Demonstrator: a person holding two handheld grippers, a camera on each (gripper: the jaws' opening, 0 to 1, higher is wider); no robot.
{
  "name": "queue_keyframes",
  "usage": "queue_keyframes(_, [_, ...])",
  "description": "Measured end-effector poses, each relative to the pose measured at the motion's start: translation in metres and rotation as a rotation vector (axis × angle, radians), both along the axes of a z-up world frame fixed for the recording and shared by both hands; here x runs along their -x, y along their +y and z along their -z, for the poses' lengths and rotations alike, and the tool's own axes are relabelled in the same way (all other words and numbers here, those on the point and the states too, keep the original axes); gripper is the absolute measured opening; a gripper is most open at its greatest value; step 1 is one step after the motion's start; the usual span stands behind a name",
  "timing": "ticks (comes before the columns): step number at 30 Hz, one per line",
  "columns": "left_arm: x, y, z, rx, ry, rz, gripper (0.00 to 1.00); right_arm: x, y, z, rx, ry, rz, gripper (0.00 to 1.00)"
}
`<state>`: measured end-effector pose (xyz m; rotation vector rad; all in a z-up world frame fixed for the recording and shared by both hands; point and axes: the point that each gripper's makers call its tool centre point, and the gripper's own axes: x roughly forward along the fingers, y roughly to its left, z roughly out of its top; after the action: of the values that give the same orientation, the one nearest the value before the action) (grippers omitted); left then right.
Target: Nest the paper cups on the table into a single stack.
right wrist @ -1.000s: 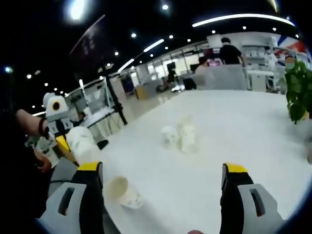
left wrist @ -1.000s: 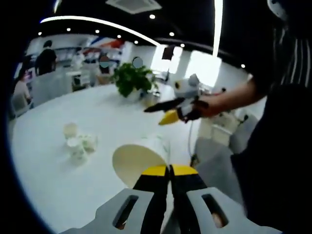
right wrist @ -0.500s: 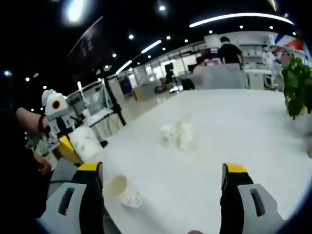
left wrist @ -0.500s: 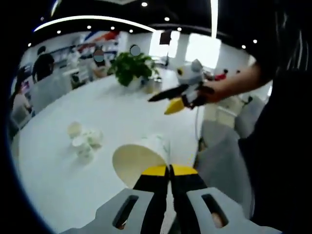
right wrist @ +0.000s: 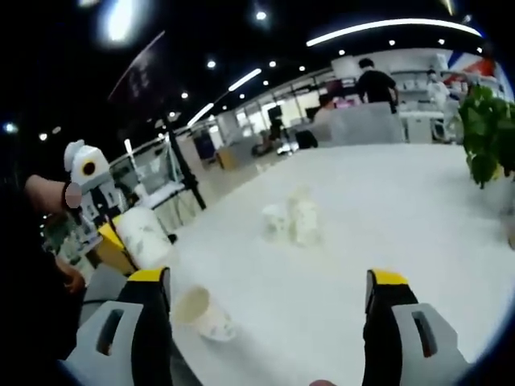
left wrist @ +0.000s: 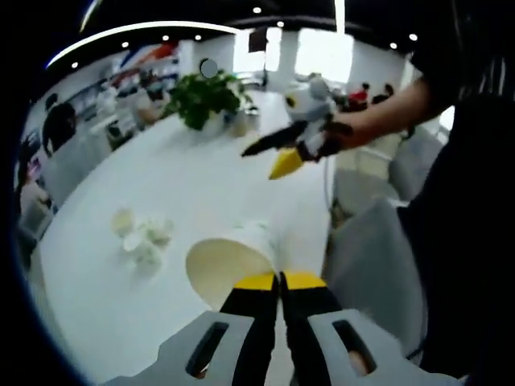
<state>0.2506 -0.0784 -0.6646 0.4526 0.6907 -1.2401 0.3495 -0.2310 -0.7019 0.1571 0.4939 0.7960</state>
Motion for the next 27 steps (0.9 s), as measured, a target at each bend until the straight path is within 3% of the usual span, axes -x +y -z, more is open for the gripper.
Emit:
queue_keyframes(6, [0.003, -0.002, -0.002, -0.130, -0.041, 0.101, 0.00, 0.000, 0.000, -0.001, -0.012, -0.005, 0.009, 0.99])
queue_keyframes(10, [0.003, -0.004, -0.002, -0.177, -0.060, 0.138, 0.00, -0.001, 0.000, 0.000, -0.021, -0.001, 0.014, 0.99])
queue_keyframes(16, [0.004, -0.002, -0.014, -0.299, -0.110, 0.221, 0.00, 0.000, -0.002, 0.002, -0.027, 0.004, 0.019, 0.99])
queue_keyframes(27, [0.004, -0.005, -0.025, -0.412, -0.170, 0.311, 0.00, 0.002, -0.002, 0.005, -0.035, 0.014, 0.026, 0.99])
